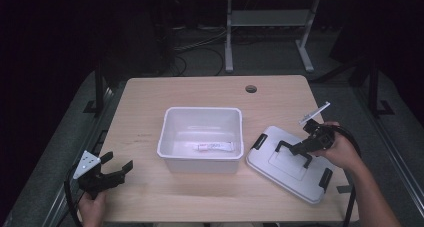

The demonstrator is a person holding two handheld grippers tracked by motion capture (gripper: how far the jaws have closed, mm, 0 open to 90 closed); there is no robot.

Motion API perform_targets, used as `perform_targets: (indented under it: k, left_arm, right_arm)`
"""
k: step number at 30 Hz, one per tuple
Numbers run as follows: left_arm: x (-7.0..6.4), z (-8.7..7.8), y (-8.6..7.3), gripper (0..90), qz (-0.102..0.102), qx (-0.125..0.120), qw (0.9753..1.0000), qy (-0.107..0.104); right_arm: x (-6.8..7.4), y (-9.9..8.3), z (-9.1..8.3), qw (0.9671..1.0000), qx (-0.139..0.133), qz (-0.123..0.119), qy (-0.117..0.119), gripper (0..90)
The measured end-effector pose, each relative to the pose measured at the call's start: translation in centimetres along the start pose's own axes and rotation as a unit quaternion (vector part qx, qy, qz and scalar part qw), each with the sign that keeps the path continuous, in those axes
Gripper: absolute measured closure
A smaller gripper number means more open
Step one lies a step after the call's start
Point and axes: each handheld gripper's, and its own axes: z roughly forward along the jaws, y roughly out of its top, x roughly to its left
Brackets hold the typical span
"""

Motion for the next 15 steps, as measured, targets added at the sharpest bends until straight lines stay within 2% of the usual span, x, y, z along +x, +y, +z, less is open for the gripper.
perform_targets:
  k: [15]
  left_arm:
    - [-0.06, 0.04, -0.01, 14.1, 0.002, 0.002, 1.0000, 0.000]
  right_arm:
    - [0.72, -0.13, -0.74, 0.9996, 0.008, -0.023, -0.013, 84.5]
